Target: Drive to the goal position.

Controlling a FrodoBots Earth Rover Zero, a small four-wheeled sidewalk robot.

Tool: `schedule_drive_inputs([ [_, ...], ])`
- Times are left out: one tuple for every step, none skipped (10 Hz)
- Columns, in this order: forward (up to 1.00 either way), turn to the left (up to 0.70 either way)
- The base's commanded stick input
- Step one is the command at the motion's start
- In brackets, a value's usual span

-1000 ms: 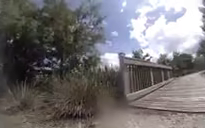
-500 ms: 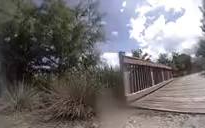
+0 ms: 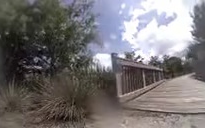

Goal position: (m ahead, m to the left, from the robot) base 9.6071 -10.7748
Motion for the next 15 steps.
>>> schedule_drive_inputs([
  [0.00,-0.70],
  [0.00,-0.70],
  [0.00,-0.70],
  [0.00,-0.70],
  [0.00,-0.70],
  [0.00,-0.70],
  [0.00,-0.70],
  [0.00,-0.70],
  [0.00,-0.70],
  [0.00,-0.51],
  [0.00,0.00],
  [0.00,0.00],
  [0.00,0.00],
  [0.00,0.00],
  [0.00,0.00],
])
